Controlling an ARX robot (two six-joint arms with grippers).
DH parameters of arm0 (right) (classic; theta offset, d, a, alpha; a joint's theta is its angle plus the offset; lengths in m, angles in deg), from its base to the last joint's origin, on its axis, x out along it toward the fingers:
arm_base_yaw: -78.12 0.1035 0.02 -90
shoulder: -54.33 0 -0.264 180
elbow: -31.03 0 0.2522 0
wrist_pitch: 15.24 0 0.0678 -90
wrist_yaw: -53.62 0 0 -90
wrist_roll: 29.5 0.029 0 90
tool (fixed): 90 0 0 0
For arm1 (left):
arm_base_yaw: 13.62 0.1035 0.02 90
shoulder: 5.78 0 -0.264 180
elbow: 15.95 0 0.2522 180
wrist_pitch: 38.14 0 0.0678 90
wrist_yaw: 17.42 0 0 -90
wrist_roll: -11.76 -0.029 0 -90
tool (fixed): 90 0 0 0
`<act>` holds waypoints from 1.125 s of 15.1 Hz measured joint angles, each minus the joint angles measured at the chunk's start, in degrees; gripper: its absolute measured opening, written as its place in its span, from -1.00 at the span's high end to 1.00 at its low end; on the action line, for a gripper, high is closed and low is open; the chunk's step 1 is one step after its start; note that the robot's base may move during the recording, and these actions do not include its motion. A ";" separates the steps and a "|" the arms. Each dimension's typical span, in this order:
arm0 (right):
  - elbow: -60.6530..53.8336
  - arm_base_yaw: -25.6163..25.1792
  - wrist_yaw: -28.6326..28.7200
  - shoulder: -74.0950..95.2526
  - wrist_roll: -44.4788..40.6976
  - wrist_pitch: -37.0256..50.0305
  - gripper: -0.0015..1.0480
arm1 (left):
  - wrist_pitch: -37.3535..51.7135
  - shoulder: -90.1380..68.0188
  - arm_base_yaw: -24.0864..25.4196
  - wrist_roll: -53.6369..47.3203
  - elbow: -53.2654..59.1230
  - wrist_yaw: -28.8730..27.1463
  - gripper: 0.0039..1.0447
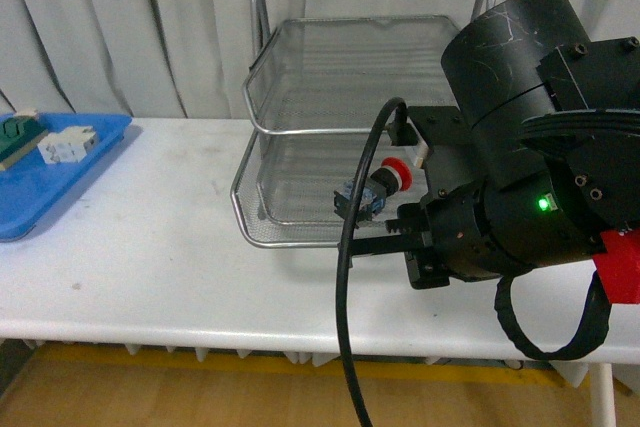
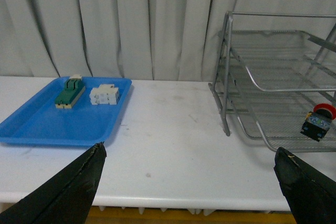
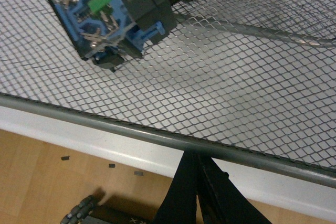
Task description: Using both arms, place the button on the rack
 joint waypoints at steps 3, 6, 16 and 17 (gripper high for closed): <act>2.58 -1.84 -0.85 2.27 -0.35 -0.92 0.96 | 0.00 0.00 0.00 0.00 0.00 0.00 -0.88; 6.03 -3.72 -1.27 3.50 -1.07 -1.20 0.96 | 0.00 0.00 0.00 -0.02 0.00 -0.02 -0.88; 16.33 -7.85 -3.67 10.45 -4.04 -2.64 0.96 | 0.00 0.00 0.00 -0.02 0.00 0.00 -0.88; 16.66 -8.33 -4.02 10.93 -4.35 -2.71 0.96 | 0.00 0.00 0.00 -0.02 0.00 0.00 -0.88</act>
